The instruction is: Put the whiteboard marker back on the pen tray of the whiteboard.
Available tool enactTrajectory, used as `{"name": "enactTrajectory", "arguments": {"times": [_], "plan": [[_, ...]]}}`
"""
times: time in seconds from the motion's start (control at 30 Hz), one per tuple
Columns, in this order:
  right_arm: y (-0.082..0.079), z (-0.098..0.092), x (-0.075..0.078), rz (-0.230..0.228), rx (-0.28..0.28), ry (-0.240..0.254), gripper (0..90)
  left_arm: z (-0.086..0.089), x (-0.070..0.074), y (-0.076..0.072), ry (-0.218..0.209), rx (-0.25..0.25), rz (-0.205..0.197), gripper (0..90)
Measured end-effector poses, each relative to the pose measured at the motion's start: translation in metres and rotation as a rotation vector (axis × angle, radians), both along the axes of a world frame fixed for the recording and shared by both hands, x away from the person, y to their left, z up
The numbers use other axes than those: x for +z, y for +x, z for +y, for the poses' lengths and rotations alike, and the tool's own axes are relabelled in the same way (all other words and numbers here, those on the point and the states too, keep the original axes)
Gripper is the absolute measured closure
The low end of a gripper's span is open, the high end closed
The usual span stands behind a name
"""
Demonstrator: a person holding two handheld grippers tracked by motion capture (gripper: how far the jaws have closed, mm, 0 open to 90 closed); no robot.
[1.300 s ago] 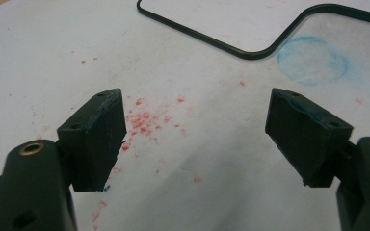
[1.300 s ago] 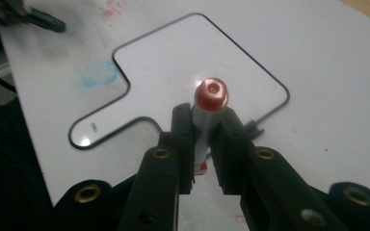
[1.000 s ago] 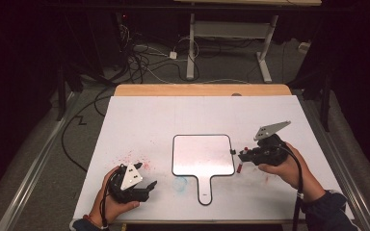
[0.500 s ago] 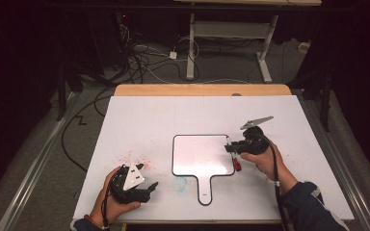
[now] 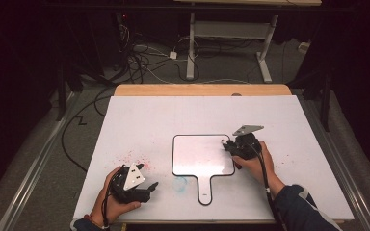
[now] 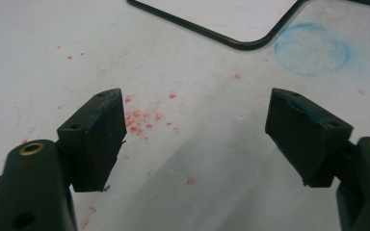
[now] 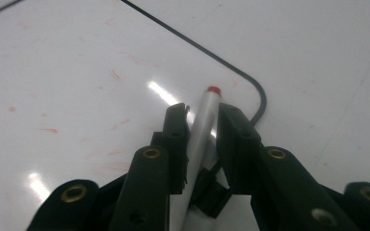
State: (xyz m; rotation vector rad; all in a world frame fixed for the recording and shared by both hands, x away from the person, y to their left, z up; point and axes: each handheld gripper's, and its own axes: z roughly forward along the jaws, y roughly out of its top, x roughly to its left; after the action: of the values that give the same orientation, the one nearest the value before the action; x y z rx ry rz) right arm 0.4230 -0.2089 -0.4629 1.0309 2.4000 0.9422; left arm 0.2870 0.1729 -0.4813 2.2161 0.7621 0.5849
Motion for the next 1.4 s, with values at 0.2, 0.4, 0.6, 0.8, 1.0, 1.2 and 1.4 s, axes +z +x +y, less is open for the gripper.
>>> {"name": "enactTrajectory", "arguments": {"times": [0.2,0.4,0.6,0.8,1.0,1.2,1.4], "plan": [[0.002,-0.003,0.000,-0.027,-0.016,-0.020,74.4,0.000,0.000,0.000,0.000,-0.001,0.002,21.4],[0.002,-0.012,0.001,-0.024,-0.049,-0.023,72.3,0.001,0.001,0.000,-0.004,-0.003,-0.001,21.4],[0.003,-0.013,-0.001,-0.018,-0.055,-0.020,69.9,0.000,0.001,0.000,-0.002,-0.007,0.000,21.4],[0.002,-0.015,0.001,-0.031,-0.053,-0.006,66.0,0.000,0.001,0.000,-0.003,-0.008,0.000,21.4],[-0.001,-0.016,0.010,-0.093,-0.021,0.009,64.4,-0.001,0.000,0.000,-0.003,-0.007,0.002,21.4],[-0.004,-0.018,0.019,-0.136,0.005,0.058,56.6,-0.001,0.001,0.001,-0.001,-0.007,0.003,21.4],[-0.008,-0.020,0.027,-0.187,0.018,0.086,42.7,-0.002,0.000,0.001,0.001,-0.008,0.003,21.4]]}}
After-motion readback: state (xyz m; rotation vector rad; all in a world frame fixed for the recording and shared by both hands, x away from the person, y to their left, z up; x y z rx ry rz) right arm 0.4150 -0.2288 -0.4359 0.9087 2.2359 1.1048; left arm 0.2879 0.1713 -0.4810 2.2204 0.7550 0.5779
